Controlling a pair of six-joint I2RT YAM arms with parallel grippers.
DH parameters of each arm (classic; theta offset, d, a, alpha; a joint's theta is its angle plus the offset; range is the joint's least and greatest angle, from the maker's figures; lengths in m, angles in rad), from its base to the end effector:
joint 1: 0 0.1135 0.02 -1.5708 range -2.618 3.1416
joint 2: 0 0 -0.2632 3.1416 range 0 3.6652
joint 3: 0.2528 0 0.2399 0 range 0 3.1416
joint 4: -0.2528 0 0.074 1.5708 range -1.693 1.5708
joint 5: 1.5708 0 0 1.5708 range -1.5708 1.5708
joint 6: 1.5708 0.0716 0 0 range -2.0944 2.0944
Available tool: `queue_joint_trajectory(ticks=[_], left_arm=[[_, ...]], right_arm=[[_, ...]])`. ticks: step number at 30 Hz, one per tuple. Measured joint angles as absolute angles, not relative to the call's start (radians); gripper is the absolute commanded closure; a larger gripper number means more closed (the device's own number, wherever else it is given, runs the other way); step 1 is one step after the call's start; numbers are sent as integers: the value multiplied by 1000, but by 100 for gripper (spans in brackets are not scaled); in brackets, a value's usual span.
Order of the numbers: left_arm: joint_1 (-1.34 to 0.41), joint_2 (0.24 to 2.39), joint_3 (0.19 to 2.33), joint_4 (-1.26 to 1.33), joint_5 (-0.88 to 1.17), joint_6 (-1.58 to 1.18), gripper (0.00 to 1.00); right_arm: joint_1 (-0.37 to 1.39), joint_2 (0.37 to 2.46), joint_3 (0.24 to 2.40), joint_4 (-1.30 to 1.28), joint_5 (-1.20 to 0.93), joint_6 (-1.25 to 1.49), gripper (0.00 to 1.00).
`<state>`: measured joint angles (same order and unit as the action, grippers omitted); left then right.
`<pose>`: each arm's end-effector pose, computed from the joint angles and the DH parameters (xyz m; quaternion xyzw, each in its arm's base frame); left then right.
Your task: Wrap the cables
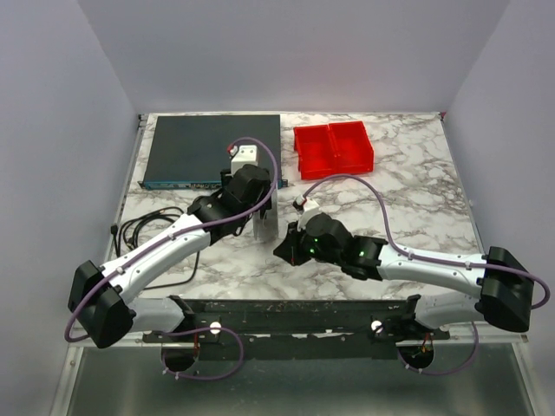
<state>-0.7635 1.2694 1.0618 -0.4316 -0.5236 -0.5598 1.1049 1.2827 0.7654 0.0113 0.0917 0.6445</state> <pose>0.2347 -0.1751 0.2945 -0.0279 0.8704 -0.0841 0.4844 0.1424 0.2685 0.2327 -0.1737 0.8433 0.3638 0.3555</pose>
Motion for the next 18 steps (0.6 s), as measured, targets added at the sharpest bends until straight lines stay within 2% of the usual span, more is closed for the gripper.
queue_joint_trajectory(ticks=[13, 18], left_arm=[[-856, 1239, 888, -449, -524, -653, 33], [-870, 1239, 845, -393, -550, -672, 36]], right_arm=[[1107, 1291, 803, 10, 91, 635, 99], [1107, 1291, 810, 5, 92, 635, 99]])
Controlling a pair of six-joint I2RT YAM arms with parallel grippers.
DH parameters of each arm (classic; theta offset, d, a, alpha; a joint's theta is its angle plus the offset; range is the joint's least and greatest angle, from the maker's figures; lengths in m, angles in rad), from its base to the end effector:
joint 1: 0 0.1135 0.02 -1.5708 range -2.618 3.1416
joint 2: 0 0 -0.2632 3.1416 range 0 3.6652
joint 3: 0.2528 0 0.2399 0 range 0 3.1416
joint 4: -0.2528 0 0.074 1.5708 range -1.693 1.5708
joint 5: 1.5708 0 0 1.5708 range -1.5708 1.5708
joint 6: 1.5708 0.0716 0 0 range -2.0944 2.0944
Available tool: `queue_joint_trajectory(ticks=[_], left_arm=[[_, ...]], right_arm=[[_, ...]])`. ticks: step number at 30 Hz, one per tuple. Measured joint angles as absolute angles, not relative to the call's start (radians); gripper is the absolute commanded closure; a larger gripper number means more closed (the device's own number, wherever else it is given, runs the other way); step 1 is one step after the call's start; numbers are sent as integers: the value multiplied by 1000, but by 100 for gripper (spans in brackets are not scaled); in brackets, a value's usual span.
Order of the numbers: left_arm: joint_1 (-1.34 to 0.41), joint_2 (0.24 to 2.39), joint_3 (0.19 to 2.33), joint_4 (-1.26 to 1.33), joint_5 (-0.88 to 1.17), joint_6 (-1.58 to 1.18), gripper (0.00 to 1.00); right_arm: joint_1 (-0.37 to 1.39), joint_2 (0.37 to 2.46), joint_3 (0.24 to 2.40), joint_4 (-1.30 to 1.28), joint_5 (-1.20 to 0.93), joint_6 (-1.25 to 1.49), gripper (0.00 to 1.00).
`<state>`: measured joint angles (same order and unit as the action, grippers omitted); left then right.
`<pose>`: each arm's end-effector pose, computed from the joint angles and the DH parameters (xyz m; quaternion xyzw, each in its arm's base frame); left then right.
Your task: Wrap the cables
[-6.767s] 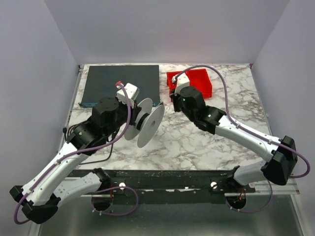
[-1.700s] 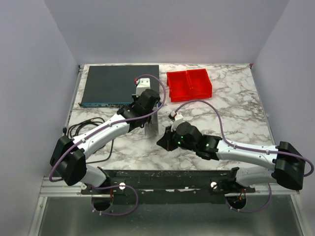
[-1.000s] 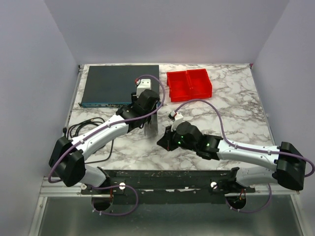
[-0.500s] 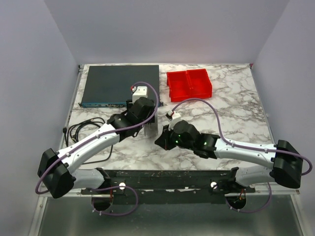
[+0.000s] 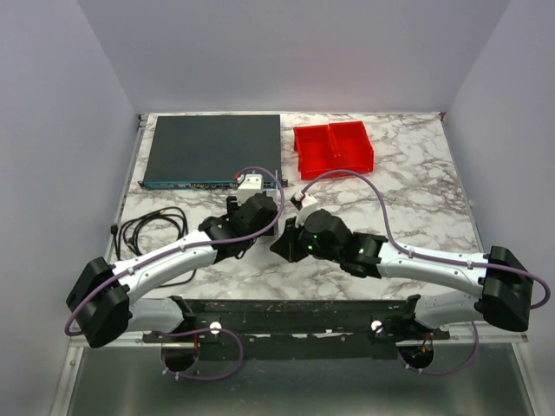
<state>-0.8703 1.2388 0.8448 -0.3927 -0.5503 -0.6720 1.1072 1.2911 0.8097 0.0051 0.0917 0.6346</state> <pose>0.2008 -0.1801 0.2330 -0.0153 0.8953 -0.0762 0.4387 0.1445 0.2745 0.2455 -0.1765 0.8349 0.3724 0.3648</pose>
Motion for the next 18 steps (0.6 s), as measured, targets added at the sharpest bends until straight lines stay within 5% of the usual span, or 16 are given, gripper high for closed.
queue_joint_trajectory(ticks=[12, 18], left_arm=[[-885, 1310, 822, -304, -620, -688, 51], [-886, 1324, 823, -287, -645, -691, 69]], right_arm=[[1111, 1291, 838, 5, 92, 627, 99], [1113, 1291, 838, 0, 92, 627, 99]])
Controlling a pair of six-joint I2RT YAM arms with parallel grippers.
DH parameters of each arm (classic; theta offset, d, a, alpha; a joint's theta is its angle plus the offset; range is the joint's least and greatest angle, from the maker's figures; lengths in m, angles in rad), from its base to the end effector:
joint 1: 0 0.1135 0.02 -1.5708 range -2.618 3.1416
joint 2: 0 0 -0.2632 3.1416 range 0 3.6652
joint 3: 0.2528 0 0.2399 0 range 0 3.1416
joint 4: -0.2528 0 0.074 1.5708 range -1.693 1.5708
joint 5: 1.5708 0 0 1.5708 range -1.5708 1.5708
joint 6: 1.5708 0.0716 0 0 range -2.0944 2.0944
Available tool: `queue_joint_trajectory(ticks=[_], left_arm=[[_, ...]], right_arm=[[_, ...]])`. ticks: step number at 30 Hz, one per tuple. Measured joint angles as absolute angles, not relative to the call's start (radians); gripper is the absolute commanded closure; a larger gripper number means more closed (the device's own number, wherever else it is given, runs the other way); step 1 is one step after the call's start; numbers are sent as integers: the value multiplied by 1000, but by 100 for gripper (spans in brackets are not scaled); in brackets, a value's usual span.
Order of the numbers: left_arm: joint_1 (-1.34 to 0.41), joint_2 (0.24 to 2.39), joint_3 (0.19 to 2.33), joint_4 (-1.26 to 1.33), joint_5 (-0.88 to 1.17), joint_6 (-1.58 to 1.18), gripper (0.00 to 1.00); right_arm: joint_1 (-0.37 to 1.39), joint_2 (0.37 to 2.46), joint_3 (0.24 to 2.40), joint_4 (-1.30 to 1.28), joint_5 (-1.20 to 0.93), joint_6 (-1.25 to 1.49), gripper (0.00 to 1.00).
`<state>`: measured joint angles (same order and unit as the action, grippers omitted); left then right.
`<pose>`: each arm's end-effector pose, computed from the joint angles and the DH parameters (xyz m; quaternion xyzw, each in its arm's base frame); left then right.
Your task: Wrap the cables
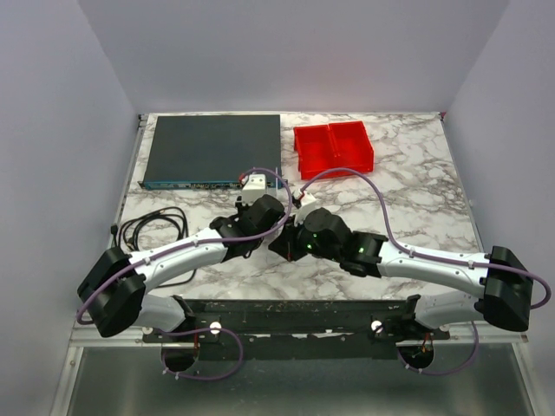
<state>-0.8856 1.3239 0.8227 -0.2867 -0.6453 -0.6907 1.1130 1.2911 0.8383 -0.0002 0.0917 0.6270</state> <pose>0.2110 -0.1901 0.2167 -0.0351 0.8843 -0.0499 0.4630 0.1443 0.2780 0.2552 -0.1802 0.8279 0.3798 0.3713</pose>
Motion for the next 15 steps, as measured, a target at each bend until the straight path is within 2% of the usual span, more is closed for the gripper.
queue_joint_trajectory(ticks=[4, 10, 15], left_arm=[[-886, 1340, 826, -286, -654, -690, 78], [-886, 1349, 837, -286, -663, -689, 87], [-885, 1351, 842, -286, -671, -682, 99]], right_arm=[[1113, 1291, 838, -3, 92, 627, 99], [1113, 1289, 838, -4, 92, 627, 99], [1113, 1288, 838, -7, 92, 627, 99]])
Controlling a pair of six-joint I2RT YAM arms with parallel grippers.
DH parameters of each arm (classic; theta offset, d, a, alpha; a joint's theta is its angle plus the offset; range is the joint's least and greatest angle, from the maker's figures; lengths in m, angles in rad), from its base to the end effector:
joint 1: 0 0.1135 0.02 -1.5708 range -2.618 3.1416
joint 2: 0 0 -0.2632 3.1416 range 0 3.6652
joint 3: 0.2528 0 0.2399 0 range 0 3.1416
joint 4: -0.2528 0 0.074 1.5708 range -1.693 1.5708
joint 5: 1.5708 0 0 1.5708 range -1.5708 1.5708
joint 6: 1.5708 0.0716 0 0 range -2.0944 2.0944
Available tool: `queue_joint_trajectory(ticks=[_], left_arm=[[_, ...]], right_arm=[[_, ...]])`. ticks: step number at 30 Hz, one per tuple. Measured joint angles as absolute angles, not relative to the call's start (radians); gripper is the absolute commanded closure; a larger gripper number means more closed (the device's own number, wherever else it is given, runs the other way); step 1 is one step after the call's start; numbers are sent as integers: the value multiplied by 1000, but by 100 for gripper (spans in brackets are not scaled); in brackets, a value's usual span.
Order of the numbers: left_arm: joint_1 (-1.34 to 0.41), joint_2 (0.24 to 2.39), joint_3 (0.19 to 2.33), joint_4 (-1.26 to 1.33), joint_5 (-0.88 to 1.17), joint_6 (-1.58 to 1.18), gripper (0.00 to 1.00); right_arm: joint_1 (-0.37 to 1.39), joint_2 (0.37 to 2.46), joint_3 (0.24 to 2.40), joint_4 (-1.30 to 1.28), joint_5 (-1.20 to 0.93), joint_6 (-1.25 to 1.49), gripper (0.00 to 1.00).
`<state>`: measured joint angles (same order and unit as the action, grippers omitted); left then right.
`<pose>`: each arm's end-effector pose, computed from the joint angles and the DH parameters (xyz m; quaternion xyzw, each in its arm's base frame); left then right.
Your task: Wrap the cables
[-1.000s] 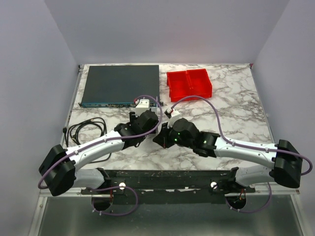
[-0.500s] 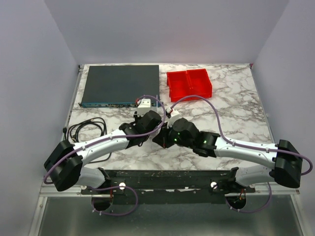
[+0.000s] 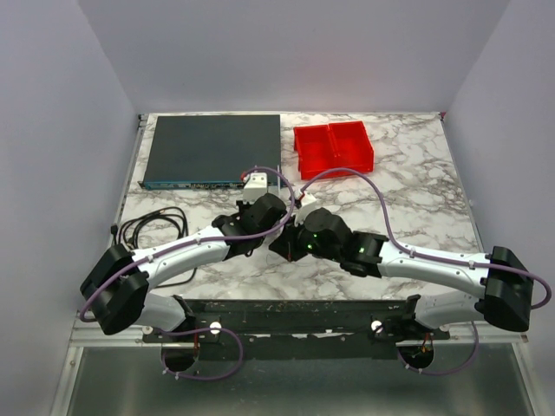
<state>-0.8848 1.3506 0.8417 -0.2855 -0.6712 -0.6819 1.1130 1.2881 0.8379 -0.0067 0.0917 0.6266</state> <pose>0.2154 -0.1929 0.2168 -0.0355 0.8821 -0.0362 0.4683 0.1439 0.2772 0.2551 -0.1807 0.8289 0.3784 0.3703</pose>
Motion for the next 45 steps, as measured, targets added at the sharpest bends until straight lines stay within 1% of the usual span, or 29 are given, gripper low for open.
queue_joint_trajectory(ticks=[7, 12, 14, 18, 20, 24, 30, 33, 42, 45], left_arm=[[-884, 1354, 849, -286, -673, -651, 100], [-883, 1378, 891, -318, -677, -610, 100], [-883, 1385, 907, -332, -679, -597, 100], [-882, 1386, 926, -347, -680, -558, 100], [-881, 1384, 929, -348, -680, -541, 100], [-879, 1365, 929, -367, -654, -496, 100], [-879, 1300, 944, -425, -572, -427, 100], [-879, 1262, 964, -461, -529, -399, 100], [-879, 1203, 1013, -533, -424, -328, 100], [-879, 1192, 1019, -561, -401, -313, 100]], right_arm=[[1113, 1273, 838, -30, 98, 620, 99], [1113, 1250, 859, -101, 131, 590, 99], [1113, 1243, 888, -136, 159, 574, 96], [1113, 1224, 954, -204, 237, 531, 96], [1113, 1222, 982, -228, 287, 509, 93], [1113, 1221, 994, -241, 410, 457, 92], [1113, 1221, 992, -190, 543, 371, 88], [1112, 1214, 977, -127, 587, 331, 83], [1060, 1206, 956, 15, 633, 252, 81], [1036, 1216, 957, 35, 635, 238, 79]])
